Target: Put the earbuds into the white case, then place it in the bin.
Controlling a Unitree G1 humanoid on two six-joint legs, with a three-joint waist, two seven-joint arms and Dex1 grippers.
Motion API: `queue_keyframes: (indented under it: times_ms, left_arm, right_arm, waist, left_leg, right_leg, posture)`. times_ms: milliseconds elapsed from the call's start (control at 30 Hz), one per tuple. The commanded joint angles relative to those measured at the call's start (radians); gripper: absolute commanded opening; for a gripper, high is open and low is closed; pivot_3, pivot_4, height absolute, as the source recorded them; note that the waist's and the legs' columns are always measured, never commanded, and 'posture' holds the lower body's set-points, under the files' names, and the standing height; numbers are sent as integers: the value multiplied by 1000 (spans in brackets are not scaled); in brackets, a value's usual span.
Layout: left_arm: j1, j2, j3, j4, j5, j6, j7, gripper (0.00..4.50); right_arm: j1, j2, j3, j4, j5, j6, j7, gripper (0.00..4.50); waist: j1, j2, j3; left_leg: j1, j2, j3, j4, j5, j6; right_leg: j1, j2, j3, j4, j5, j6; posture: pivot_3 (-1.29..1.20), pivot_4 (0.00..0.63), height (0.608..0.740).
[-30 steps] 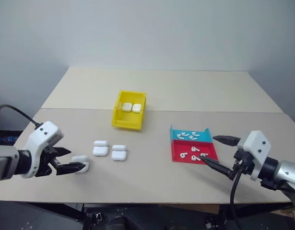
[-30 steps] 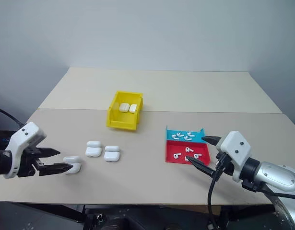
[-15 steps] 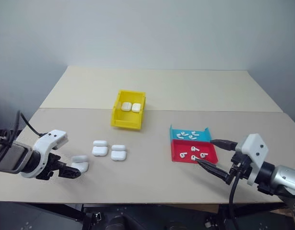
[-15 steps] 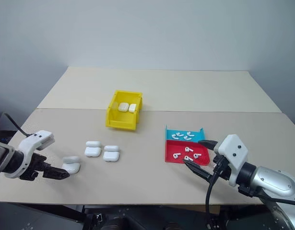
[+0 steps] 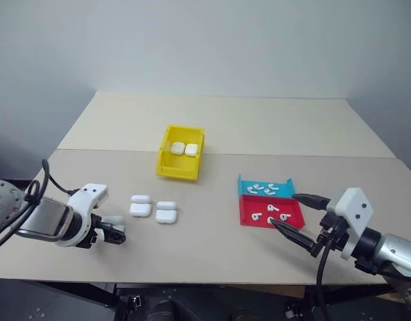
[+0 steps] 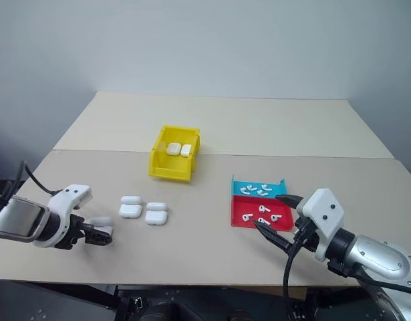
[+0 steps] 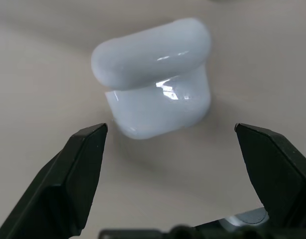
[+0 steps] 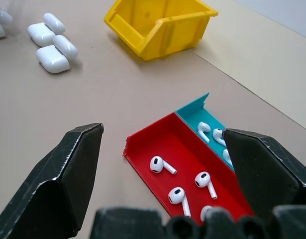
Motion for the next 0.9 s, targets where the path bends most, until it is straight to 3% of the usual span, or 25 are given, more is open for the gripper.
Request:
queue_keyframes:
  times_ms: [33,500,800,900]
  left_arm:
    - [-33,-31,-15,46,-14,-26,58,4486]
    - [-38,-311,80,131,-14,-73,400,4486]
    - [-68,-382,109,180,-14,-22,460,4486]
    - [-71,-363,107,188,-14,6,420,3866]
  right_arm:
    - [-2,1,-18,-31,22,0,-8,4457]
    - [-2,7,-2,-30,9,-19,-24,4457]
    - [11,17,7,-27,-14,-34,-19,4457]
    - [9,20,20,-33,-23,-30,-26,4500]
  waist:
    - [4,0,0]
    - [41,16,-9]
    - [41,20,-12]
    - [39,20,-12]
  left_leg:
    - [0,0,0,0,0,0]
    - [10,-3,0,1,2,-1]
    - [10,-5,-1,0,3,-1]
    - [10,-5,-1,0,3,-1]
  right_leg:
    - [0,0,0,0,0,0]
    - [5,-2,-1,2,0,0]
    - [6,-2,-1,2,0,0]
    - [5,-2,-1,2,0,0]
  posture:
    - [0,150,740]
    - [0,150,740]
    - [0,150,740]
    - [0,150,740]
